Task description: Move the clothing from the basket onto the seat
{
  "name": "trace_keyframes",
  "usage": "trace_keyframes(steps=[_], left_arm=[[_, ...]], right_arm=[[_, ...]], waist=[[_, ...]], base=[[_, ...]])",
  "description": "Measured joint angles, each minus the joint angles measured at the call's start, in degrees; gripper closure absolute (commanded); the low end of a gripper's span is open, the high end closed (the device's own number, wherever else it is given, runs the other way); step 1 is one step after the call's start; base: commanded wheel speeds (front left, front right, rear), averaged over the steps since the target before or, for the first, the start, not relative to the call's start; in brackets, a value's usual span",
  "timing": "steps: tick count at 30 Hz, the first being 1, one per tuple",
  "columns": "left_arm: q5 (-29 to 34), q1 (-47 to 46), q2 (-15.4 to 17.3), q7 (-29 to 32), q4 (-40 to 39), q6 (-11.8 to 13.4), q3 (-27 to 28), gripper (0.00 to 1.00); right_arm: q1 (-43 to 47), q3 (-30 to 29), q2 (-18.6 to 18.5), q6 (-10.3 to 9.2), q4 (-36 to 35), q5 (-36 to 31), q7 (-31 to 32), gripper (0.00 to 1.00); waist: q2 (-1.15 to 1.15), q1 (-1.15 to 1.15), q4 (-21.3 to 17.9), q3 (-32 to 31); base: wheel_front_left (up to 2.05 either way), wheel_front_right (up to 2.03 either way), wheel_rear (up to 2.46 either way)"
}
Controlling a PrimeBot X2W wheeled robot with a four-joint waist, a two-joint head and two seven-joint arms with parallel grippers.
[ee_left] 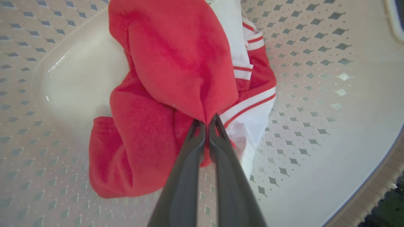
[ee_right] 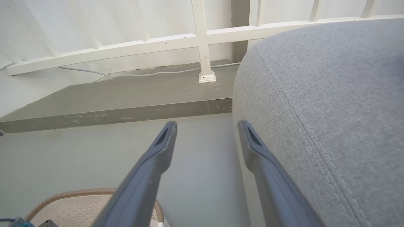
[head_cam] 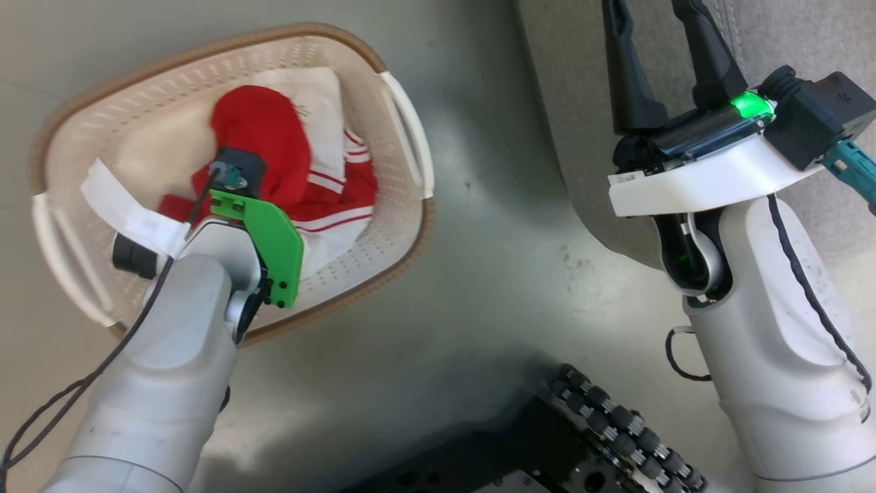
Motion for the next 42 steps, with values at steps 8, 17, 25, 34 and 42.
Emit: trace_keyframes(steps=[8, 17, 25, 34, 42], left_arm=[[0.0, 1.0, -1.1, -5.9, 0.0, -0.8, -1.2, 1.0], [-2.0, 3.8, -2.5, -13.7, -0.3, -1.3, -0.9, 1.0], [-4.2, 6.0, -2.7, -19.4, -0.8, -1.9, -1.3, 1.0], [-5.5, 8.3, -2.8, -27.4, -4.2, -2.0, -1.1, 1.0], [-7.1, 10.5, -2.9, -30.2, -7.6, -2.0, -0.5, 1.0]], right_arm=[[0.6, -1.1, -1.8, 0.01, 1.3, -1.0, -0.2, 0.0], [2.8, -1.4, -4.3, 0.09, 4.0, -2.6, -0.2, 0.0], [5.6, -1.9, -5.8, 0.08, 6.8, -3.0, -0.2, 0.0], [8.6, -1.4, -5.4, 0.09, 9.1, -2.9, -0.2, 0.0], [11.6, -1.3, -5.1, 0.08, 10.8, -2.8, -0.2, 0.0]], waist=[[0.0, 0.0, 3.5, -3.6], [0.0, 0.0, 7.6, -8.8], [0.0, 0.0, 11.1, -14.3], [0.0, -0.01, 14.4, -22.1], [0.0, 0.0, 16.1, -28.6]], base=[[0.0, 0.0, 0.0], [0.0, 0.0, 0.0], [0.0, 0.0, 0.0], [0.0, 0.0, 0.0], [0.0, 0.0, 0.0]])
